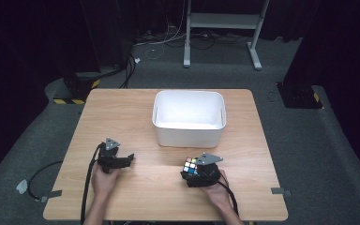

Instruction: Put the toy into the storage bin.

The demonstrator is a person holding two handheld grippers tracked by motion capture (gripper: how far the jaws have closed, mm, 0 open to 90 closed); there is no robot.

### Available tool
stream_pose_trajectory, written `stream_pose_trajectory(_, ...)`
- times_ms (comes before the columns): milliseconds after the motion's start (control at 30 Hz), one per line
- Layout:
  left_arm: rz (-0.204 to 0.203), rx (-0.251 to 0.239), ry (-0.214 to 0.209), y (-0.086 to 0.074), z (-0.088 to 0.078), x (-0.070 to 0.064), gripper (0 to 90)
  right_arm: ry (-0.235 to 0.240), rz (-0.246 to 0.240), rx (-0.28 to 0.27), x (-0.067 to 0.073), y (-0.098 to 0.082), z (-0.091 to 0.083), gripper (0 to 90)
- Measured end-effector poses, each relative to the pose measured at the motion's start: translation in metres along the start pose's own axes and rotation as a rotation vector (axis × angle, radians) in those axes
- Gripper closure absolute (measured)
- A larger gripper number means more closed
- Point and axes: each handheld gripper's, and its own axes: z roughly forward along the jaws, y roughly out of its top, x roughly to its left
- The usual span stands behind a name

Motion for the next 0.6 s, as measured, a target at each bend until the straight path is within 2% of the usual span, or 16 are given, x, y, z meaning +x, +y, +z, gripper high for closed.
stream_pose_trajectory(600, 0.000, 0.000, 0.002, 0.000, 0.000, 0.000, 14.8, 0.009, -0.015, 0.010, -0.003, 0.004, -0.011, 18.4)
